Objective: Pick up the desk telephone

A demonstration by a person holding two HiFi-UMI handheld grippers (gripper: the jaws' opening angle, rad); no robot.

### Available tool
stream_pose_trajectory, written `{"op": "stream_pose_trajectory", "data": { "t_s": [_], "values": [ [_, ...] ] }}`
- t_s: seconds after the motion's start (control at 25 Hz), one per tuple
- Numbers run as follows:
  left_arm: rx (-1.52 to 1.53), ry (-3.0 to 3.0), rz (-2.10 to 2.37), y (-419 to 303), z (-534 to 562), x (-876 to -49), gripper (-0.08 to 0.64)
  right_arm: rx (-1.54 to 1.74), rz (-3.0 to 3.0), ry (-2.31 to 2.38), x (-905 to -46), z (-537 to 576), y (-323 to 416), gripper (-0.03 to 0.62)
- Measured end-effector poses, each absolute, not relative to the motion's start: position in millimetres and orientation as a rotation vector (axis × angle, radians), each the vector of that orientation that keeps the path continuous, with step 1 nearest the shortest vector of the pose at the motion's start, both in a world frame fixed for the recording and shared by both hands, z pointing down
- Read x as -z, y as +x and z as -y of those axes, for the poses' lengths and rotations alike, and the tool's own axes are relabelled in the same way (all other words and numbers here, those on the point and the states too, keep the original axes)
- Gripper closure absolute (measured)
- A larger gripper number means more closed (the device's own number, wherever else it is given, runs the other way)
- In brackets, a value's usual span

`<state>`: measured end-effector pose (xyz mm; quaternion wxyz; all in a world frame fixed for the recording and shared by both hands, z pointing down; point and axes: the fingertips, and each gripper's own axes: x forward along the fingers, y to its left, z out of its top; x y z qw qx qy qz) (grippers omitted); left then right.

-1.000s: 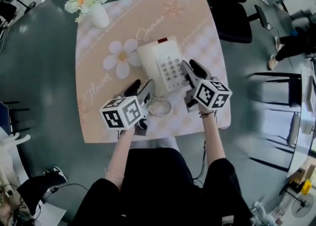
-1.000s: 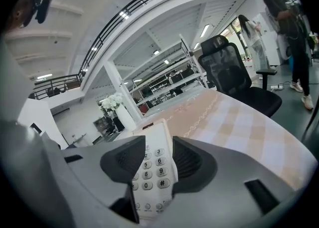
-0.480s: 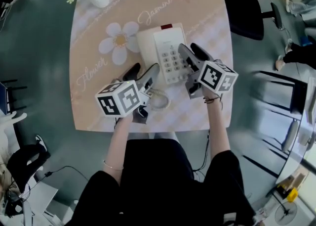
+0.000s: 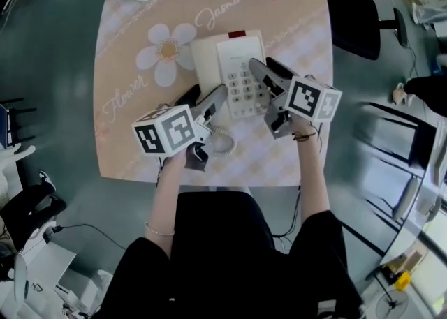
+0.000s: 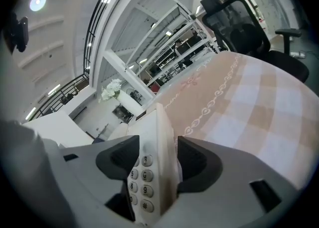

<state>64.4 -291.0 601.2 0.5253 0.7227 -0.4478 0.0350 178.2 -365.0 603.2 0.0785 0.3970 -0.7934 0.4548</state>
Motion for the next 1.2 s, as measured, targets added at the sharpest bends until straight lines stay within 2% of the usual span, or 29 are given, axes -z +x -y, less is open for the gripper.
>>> {"op": "stream_pose_trajectory", "data": {
  "t_s": [0.4,1.2],
  "values": [
    [-0.093,1.725,0.994,71.0,294.7,-600.2,0.245,-1.459,2.311,1.022,-611.3,363.0,170.1,0.37],
    [-0.233,1.691,1.03,71.0,294.5,-597.5,0.253,-1.486,2.294,1.075,-604.8,359.3,173.6,0.391]
  ]
}}
